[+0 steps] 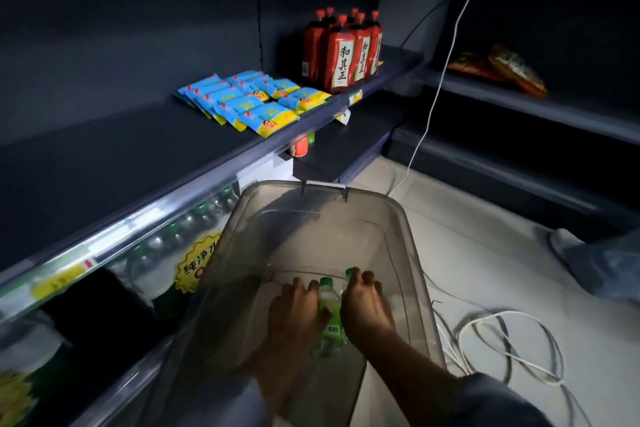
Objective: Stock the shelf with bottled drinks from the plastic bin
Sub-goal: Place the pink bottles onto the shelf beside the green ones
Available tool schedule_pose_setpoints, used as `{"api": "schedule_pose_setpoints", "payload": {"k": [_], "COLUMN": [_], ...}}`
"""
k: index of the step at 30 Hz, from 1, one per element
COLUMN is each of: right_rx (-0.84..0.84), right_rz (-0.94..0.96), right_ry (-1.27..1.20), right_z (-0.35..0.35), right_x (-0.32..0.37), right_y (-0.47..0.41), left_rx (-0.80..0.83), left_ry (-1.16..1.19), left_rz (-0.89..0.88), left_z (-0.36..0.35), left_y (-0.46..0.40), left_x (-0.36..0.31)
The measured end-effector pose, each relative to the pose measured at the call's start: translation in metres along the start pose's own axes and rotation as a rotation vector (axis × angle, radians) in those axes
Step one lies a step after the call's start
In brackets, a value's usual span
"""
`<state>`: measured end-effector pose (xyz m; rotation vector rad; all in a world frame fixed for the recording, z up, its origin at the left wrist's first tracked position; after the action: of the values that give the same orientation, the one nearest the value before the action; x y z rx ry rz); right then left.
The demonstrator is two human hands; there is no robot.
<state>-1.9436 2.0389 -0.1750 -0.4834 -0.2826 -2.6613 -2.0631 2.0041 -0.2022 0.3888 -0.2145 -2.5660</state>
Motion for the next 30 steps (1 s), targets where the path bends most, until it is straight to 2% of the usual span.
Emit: {"api": "schedule_pose_setpoints", "payload": {"k": [5, 9, 15, 20, 26, 30], "right_rx": [0.061, 0.100, 0.130, 0.111, 0.019, -0.074], "right_rz": [-0.024, -0.074, -0.032, -0.028, -0.091, -0.077], "right_ry": [0.103, 0.114, 0.289, 0.172, -0.041, -0.127], "right_z": [-0.023, -0.044, -0.068, -0.074, -0.073, -0.050], "right_x": [-0.024, -0.033, -0.041, -0.041, -0.039, -0.029], "right_y": [-0.022, -0.035, -0.049, -0.049, -0.041, -0.034], "left_rx": [0.101, 0.095, 0.103, 0.113, 0.224, 0.151], "left_ry": [0.011, -0.002, 0.149, 0.159, 0.276, 0.318], "left_rz": [0.039, -0.019, 0.032, 0.091, 0.221, 0.183], "left_z": [-0.042, -0.059, -0.068, -0.067, -0.063, -0.042], "left_y": [-0.014, -0.024, -0.031, -0.031, -0.031, -0.026], "left_x": [-0.011, -0.022, -0.018, -0.005, 0.006, 0.007]}}
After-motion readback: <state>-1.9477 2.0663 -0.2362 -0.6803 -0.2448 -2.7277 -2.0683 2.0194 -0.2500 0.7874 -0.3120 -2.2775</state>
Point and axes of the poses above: each hand's wrist, its own y-axis away from the middle knuckle, its own z-axis out of the back of the hand, x = y × z, the point moved 4 cm from there along -y, towards the middle knuckle, and after that the axes turned 15 degrees about z, right-handed, at the moved point
